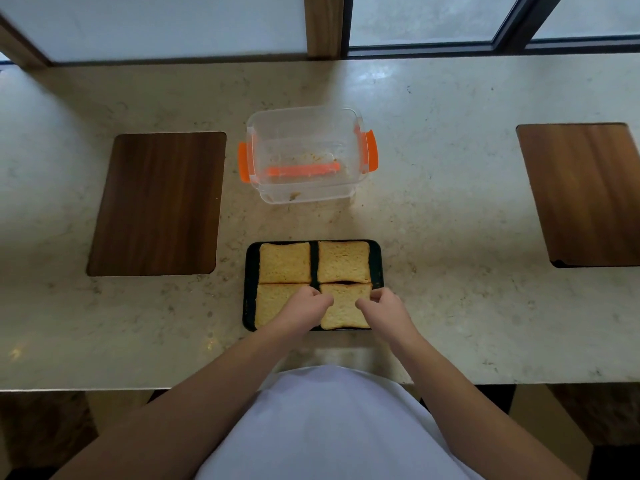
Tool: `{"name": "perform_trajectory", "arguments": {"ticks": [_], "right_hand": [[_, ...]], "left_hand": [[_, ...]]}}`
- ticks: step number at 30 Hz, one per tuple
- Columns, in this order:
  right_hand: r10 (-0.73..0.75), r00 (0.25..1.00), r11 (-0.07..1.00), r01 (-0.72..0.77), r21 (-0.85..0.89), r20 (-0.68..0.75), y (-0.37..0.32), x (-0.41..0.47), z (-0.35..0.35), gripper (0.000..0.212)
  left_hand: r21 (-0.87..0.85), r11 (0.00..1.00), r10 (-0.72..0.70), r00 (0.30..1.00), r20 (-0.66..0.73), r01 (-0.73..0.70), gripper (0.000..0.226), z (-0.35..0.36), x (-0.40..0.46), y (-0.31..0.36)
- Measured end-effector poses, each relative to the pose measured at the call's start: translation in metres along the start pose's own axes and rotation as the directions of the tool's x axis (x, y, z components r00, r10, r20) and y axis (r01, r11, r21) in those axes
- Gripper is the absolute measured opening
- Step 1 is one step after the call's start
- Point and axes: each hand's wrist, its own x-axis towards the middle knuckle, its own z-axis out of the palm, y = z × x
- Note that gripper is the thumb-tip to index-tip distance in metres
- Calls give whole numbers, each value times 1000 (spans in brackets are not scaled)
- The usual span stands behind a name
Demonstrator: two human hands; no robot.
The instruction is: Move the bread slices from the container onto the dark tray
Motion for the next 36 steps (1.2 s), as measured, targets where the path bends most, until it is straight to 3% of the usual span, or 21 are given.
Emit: {"name": "perform_trajectory", "arguments": {"ticks": [6, 11, 15, 17, 19, 26, 36], "right_hand": [[13, 1000, 1000, -14, 12, 13, 0, 5, 0, 36], [12, 1000, 1000, -12, 12, 15, -1, 14, -4, 57], [-28, 999, 999, 29, 18, -32, -12, 24, -6, 62], [-28, 999, 1000, 28, 3, -33, -18, 27, -7, 57], [-23, 1000, 1000, 24, 12, -20, -22, 30, -6, 56], [-13, 1000, 1000, 13, -12, -5, -23, 33, -7, 58], [-22, 1000, 999, 21, -25, -7, -25, 33, -5, 47]], "left_hand": [[40, 999, -14, 1000, -10, 14, 15, 0, 2, 2], [68, 998, 11, 1000, -14, -10, 15, -1, 0, 8], [49, 998, 50, 995, -81, -46, 15, -1, 7, 15], [30, 999, 43, 996, -83, -41, 61, 2, 13, 19], [36, 999, 35, 995, -93, -32, 75, 4, 15, 23], [26, 1000, 14, 995, -100, -11, 67, 8, 18, 32], [-58, 998, -4, 996, -87, -1, 75, 6, 17, 29]]}}
